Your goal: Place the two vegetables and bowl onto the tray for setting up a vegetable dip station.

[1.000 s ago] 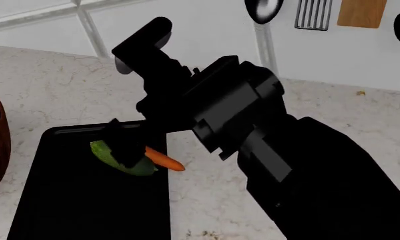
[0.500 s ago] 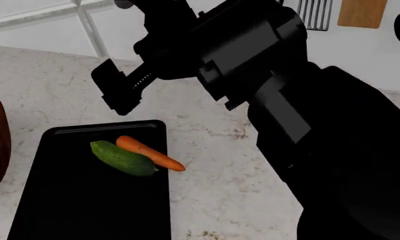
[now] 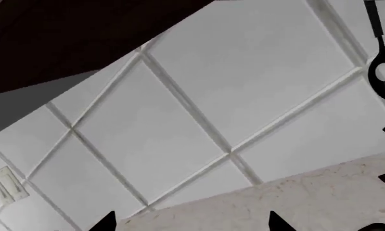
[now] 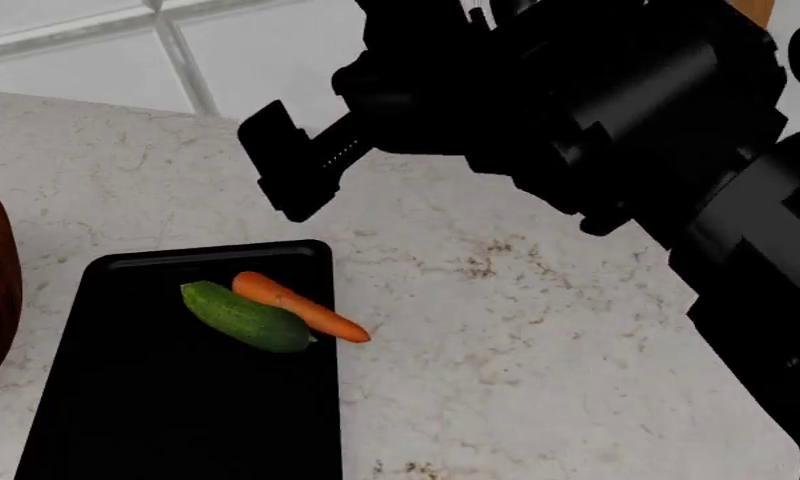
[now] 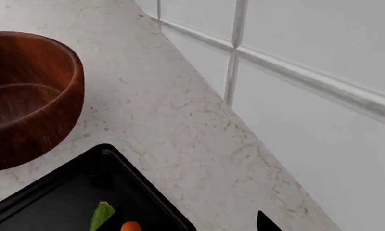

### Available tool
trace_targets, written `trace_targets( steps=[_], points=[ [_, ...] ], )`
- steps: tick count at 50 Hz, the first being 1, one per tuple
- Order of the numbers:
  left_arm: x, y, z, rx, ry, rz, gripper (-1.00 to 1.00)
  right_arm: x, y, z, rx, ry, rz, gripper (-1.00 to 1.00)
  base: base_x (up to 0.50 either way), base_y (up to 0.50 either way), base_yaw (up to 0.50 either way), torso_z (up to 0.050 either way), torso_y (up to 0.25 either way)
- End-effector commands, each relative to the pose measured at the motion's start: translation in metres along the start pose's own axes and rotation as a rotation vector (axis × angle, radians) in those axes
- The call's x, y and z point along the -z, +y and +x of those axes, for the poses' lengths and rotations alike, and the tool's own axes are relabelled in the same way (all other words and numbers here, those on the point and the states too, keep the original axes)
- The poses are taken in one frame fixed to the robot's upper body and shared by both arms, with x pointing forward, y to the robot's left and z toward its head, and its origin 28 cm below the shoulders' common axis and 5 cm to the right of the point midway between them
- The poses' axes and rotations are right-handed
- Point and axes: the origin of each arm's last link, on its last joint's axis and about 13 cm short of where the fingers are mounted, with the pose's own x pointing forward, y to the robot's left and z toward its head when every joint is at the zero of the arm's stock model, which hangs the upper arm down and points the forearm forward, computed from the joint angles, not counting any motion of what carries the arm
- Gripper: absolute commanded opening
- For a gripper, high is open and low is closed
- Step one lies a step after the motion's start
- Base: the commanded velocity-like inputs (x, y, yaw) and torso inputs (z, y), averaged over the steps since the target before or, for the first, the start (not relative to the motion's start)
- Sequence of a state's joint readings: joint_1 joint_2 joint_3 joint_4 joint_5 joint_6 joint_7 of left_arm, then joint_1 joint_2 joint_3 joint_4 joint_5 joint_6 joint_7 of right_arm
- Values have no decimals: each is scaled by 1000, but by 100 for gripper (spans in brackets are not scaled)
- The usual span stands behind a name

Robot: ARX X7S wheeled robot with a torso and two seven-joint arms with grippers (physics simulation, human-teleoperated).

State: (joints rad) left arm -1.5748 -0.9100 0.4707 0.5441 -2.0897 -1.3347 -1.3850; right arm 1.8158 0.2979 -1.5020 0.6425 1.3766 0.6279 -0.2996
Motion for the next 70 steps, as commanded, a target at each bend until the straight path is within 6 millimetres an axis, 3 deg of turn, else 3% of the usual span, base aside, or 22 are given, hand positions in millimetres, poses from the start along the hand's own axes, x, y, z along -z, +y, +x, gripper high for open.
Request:
trace_targets(
  steps=[1,4,16,25,29,39,70],
  points=[
    [-10,10,-21,135,22,55,100,2,1,-10,-5,-26,6,100,0,0,0,0,0],
    [-10,15,-27,150,48,10,100,3,1,-10,-3,-22,8,100,0,0,0,0,0],
    [-20,42,-56,201,174,119,100,5,-2,-7,-4,-16,20,100,0,0,0,0,0],
    [-20,47,-69,271,191,128,100,10,-3,-5,-3,-14,38,100,0,0,0,0,0],
    [-12,45,-63,294,195,114,100,13,-4,-3,-6,-12,43,100,0,0,0,0,0],
    [29,30,-39,372,256,76,100,18,-4,3,-17,1,50,100,0,0,0,0,0],
    [60,18,-18,360,326,63,100,29,-8,6,-20,2,73,100,0,0,0,0,0]
  ],
)
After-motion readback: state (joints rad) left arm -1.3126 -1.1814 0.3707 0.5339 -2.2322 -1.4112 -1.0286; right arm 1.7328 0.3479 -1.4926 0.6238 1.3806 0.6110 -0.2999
